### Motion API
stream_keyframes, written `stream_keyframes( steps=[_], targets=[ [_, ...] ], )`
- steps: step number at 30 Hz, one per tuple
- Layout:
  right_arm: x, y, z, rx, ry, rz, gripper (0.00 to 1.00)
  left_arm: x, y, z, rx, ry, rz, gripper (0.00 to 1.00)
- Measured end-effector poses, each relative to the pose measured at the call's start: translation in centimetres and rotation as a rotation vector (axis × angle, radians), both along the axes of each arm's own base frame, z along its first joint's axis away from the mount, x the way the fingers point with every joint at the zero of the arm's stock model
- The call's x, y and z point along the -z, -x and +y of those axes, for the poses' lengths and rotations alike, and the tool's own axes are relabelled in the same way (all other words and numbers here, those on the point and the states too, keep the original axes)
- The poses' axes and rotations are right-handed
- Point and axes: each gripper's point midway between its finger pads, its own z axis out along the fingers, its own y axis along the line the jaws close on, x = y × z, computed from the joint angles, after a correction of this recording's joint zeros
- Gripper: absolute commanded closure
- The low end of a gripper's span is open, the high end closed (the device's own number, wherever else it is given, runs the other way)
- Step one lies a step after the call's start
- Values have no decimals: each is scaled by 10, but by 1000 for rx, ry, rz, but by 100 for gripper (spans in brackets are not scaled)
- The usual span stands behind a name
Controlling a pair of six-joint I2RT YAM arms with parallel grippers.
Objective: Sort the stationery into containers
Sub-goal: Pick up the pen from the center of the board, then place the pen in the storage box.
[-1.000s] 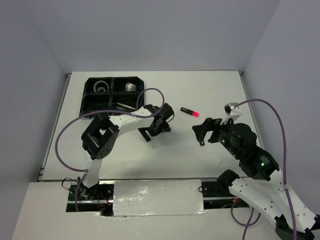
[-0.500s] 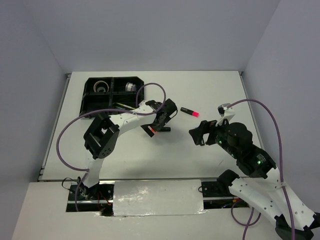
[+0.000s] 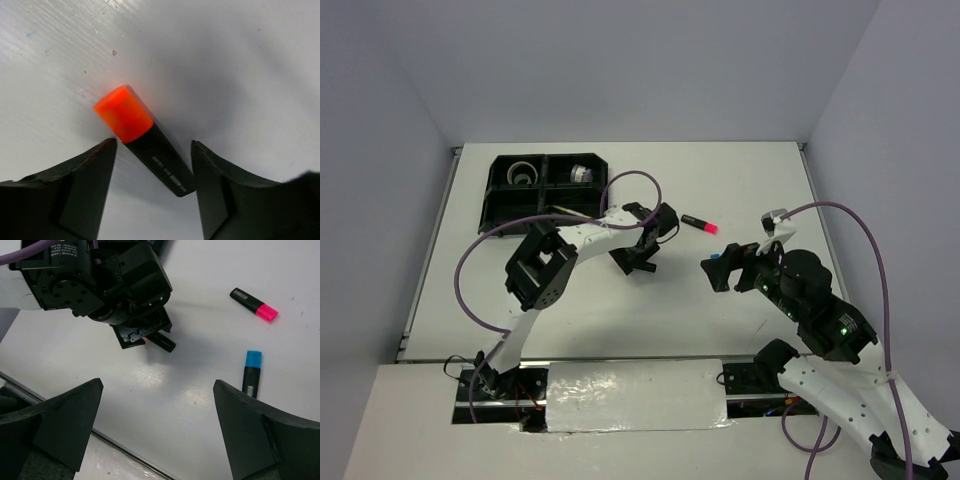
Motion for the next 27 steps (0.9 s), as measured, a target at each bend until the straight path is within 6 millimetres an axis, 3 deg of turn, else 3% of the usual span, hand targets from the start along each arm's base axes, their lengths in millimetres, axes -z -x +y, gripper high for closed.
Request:
stream_keyframes(
  steps=[5,6,9,13,16,19,21,24,27],
  targets=[
    [-5,3,-2,0,-15,-19,0,5,14,9,65,-1,15,50],
    [-7,4,-3,0,-21,-24,0,3,18,11,78,12,8,69],
    [-11,8,-3,-9,-40,-38,0,2,40,22,136,59,-18,100],
    [-15,10,2,-34,-67,-47,0,0,84,60,221,57,-9,100],
    [-11,9,8,-52,-72,-35,0,-24,96,86,258,21,-54,100],
    [-4,6,14,-69,-68,-13,0,-72,83,101,257,30,-187,100],
    [0,3,18,-76,-66,1,0,-110,64,122,204,63,-291,100],
    [6,-2,24,-84,-57,20,0,-148,26,183,50,46,-401,96],
    [12,-8,29,-85,-42,41,0,-166,-5,250,-102,-11,-429,95]
  ],
)
